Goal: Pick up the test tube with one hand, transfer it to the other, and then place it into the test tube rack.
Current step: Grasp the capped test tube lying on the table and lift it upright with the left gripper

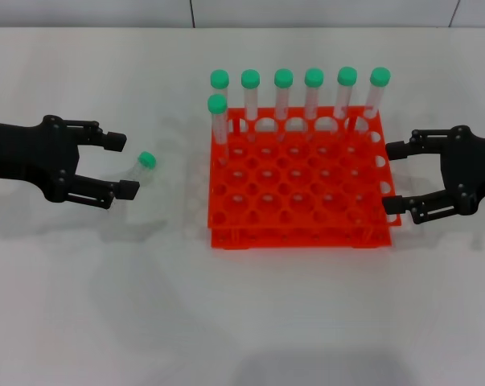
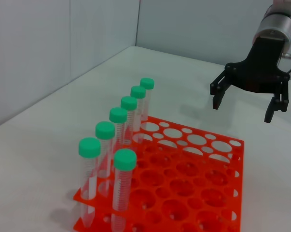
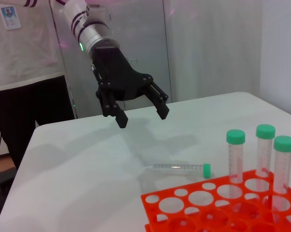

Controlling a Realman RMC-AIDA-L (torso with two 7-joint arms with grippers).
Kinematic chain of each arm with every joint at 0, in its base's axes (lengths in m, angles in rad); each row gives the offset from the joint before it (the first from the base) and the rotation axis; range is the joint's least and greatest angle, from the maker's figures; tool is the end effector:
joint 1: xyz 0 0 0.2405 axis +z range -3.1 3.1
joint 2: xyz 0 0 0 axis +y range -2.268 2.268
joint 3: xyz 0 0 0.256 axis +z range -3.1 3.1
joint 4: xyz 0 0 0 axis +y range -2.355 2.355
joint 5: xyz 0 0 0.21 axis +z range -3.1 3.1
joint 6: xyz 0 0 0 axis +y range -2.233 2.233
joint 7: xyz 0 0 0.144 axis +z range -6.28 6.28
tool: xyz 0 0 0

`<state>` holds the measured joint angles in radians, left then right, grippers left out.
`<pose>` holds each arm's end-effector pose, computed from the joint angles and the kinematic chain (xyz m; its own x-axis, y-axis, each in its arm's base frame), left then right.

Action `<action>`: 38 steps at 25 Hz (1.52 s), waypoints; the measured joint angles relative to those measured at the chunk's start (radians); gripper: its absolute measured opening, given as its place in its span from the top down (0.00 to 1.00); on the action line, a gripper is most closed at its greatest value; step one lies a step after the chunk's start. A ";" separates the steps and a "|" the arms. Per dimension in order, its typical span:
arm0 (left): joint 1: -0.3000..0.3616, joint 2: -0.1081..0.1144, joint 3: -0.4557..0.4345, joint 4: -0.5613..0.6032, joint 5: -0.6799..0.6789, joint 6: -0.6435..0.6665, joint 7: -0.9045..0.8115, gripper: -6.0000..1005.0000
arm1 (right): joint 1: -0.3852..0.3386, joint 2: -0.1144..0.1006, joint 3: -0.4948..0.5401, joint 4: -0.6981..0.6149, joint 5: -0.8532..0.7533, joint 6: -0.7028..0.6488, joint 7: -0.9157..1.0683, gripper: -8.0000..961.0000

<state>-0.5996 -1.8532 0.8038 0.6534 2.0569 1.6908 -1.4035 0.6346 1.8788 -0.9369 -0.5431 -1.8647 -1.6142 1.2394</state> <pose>-0.2703 0.3469 0.0705 0.9234 0.2637 0.2788 0.3056 -0.9448 -0.1184 0.2482 0.3537 0.0371 0.9201 -0.1248 -0.3713 -0.1807 -0.9763 -0.1195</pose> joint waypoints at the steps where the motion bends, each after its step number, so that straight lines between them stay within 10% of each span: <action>1: 0.000 0.000 0.000 0.000 0.000 0.000 0.000 0.15 | 0.000 0.000 0.000 0.000 0.000 0.000 0.000 0.09; 15: -0.005 0.000 0.000 0.002 0.000 -0.012 -0.042 0.15 | 0.000 0.003 0.000 -0.001 0.001 0.000 0.000 0.09; 21: 0.011 -0.028 0.018 0.171 0.017 0.023 -0.262 0.15 | -0.019 -0.002 0.002 -0.029 0.007 0.000 0.000 0.09; 28: -0.009 -0.077 0.022 0.367 0.222 0.025 -0.657 0.16 | -0.041 -0.001 0.004 -0.069 0.008 0.002 0.000 0.09; 38: -0.136 -0.080 0.023 0.364 0.501 0.018 -0.934 0.16 | -0.041 0.011 0.004 -0.078 0.007 0.023 -0.021 0.09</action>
<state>-0.7351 -1.9333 0.8273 1.0174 2.5581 1.7092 -2.3373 0.5934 1.8899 -0.9326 -0.6214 -1.8579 -1.5916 1.2184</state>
